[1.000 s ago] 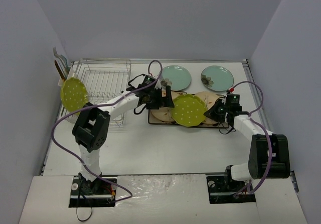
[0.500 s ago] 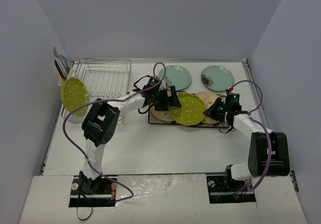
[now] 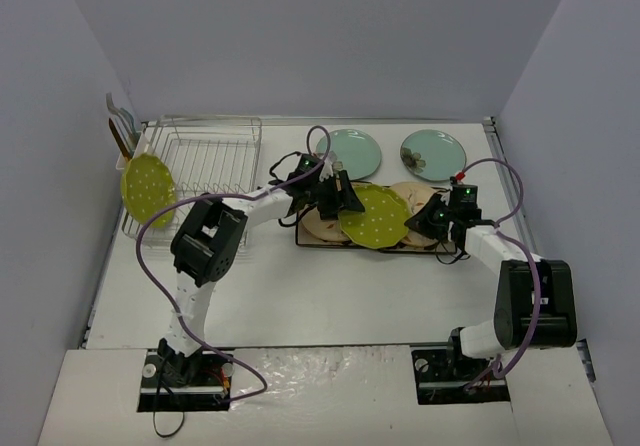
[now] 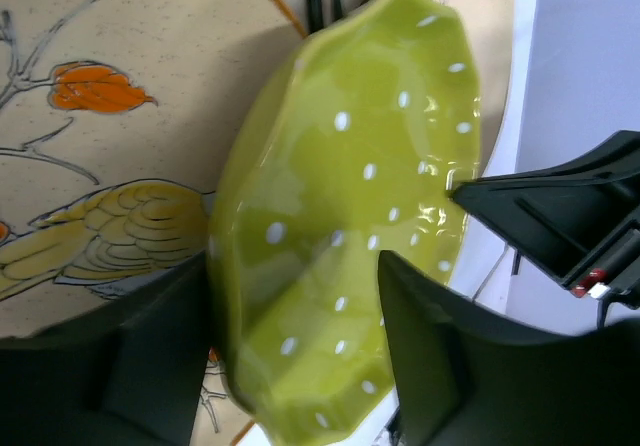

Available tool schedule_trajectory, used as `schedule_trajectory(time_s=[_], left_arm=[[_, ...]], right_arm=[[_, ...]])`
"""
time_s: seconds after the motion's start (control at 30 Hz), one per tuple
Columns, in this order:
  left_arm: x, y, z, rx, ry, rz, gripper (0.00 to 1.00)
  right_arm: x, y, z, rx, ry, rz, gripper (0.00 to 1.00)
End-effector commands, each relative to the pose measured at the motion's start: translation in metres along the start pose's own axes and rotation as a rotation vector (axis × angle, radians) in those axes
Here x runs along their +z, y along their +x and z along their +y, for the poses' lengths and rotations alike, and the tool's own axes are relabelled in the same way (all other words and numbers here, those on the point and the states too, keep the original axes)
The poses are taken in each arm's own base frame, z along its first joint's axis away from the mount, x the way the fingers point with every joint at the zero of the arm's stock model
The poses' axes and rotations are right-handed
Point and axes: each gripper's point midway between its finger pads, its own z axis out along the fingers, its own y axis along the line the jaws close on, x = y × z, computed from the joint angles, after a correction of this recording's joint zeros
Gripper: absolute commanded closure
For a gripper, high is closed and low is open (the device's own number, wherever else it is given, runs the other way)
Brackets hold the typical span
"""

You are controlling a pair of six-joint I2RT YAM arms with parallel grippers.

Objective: Load the plates into the dish rack

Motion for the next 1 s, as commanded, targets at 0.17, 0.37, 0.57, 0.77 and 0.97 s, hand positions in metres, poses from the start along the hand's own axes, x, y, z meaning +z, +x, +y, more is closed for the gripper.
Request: schedule_trajectory(time_s=[0.17,0.37,0.57,0.77,0.97], left_arm=[[-0.020,-0.004,-0.041,0.040,0.116,-0.037,0.71],[-0.054,-0.015,-0.078,0.072,0.169,-0.097,0.90],[-0.093,-0.026,-0.117,0.105,0.236,-0.183,1.00],[-0.131,-0.038,-0.146,0.143,0.257,-0.272,1.00],[-0.173,-0.047,-0.157,0.204,0.228,-0.354,1.00]], right_arm=[[-0.012,-0.026,0.036,-0.035,-0.111,-0.062,1.00],[-0.038,-0.041,0.064,-0.046,-0.176,-0.109,1.00],[-0.063,-0.057,0.090,-0.069,-0.238,-0.165,0.94],[-0.078,-0.064,0.108,-0.117,-0.287,-0.180,0.43],[-0.091,-0.071,0.121,-0.155,-0.314,-0.198,0.16]])
